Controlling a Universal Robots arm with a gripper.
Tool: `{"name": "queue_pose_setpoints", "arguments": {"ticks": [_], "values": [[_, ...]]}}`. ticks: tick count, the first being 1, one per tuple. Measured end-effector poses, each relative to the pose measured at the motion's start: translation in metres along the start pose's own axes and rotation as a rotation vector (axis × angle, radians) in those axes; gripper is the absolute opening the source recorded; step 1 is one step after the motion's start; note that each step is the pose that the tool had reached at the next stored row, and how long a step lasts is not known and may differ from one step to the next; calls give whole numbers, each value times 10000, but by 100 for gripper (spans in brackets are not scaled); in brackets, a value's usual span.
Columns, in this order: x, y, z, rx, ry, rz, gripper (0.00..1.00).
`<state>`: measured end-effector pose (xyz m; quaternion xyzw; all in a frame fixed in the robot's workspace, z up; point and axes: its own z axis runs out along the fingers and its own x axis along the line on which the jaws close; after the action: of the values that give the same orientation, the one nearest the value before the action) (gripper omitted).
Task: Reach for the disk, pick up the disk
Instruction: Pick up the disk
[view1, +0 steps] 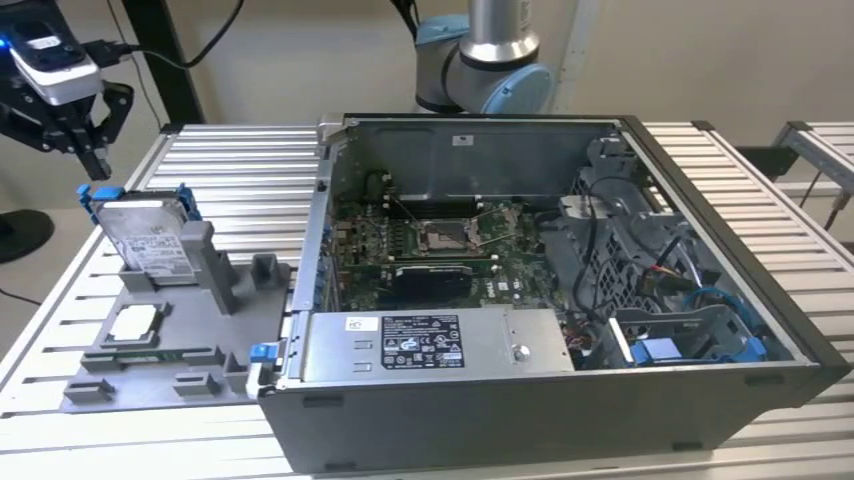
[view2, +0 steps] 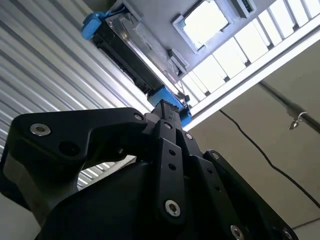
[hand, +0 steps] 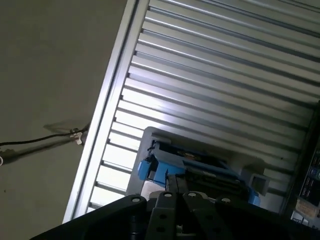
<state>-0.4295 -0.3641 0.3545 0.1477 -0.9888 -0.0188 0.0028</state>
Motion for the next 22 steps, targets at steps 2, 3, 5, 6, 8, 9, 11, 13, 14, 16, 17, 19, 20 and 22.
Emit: {"name": "queue_pose_setpoints", "arguments": {"ticks": [2,3,5,6,8,9,11,13,14,16,17,19,20,22], "values": [[0,0,0,0,6,-185,0],[0,0,0,0,10,-288,0],[0,0,0,0,17,-473,0],[0,0,0,0,21,-578,0],[0,0,0,0,28,-773,0],[0,0,0,0,32,-870,0],[0,0,0,0,39,-1074,0],[0,0,0,0,47,-1268,0],[0,0,0,0,49,-1360,0],[0,0,0,1,57,-1557,0],[0,0,0,0,60,-1656,0],[0,0,0,0,68,-1846,0],[0,0,0,0,71,-1945,0],[0,0,0,0,79,-2139,0]]}}
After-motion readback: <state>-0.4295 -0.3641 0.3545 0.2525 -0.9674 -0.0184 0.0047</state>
